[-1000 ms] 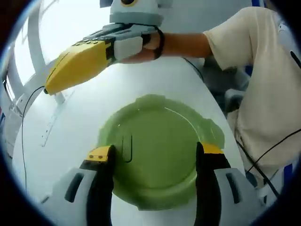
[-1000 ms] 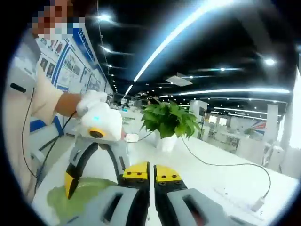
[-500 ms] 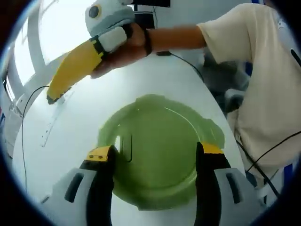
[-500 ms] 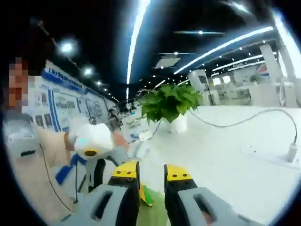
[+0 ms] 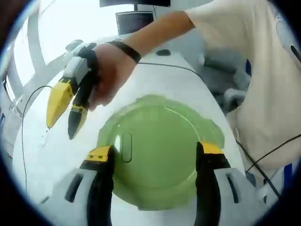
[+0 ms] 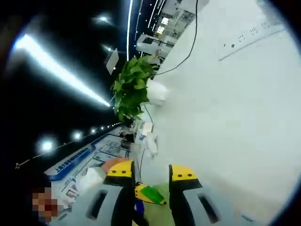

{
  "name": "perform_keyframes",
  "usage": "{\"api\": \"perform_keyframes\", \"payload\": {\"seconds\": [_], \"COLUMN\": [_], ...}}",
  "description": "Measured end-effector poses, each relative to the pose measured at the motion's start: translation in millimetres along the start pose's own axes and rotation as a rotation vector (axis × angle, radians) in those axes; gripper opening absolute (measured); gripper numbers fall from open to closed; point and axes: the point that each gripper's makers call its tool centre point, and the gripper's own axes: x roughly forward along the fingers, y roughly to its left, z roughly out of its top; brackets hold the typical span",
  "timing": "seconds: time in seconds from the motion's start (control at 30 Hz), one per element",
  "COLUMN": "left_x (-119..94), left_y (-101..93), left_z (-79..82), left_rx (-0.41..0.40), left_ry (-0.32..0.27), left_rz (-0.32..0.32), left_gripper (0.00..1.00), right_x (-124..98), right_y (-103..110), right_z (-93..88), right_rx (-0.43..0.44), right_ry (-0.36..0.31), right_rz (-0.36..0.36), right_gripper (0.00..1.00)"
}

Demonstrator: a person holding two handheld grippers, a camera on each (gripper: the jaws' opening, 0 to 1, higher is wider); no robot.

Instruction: Open container latches remove lid place lid upside down on tabletop take tomato from container place on tabletop

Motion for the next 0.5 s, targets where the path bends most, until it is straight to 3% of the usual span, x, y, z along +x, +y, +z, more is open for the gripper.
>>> {"api": "perform_keyframes", "payload": {"seconds": [0.2,0.27,0.33,0.5], "left_x": [0,0,0,1], "left_y": [0.2,0.2,0.1,0.5], "left_z": [0.0,0.1,0.1,0.3], "left_rx": [0.000,0.001,0.000,0.000], "left_ry": [0.004,0.005,0.002,-0.006], "left_rz": [0.000,0.000,0.000,0.000], "left_gripper": [0.64,0.64,0.64,0.64], "right_x": [2,2,5,7], "right_y": [-21,-28,-33,-32], "right_z": [-0.7,-6.7,-17.9,-25.5], "right_rx": [0.057,0.115,0.174,0.217], "right_ry": [0.035,0.045,0.070,0.106], "right_rz": [-0.020,-0.021,-0.003,0.044], "right_gripper": [0.28,0.28,0.28,0.27]}}
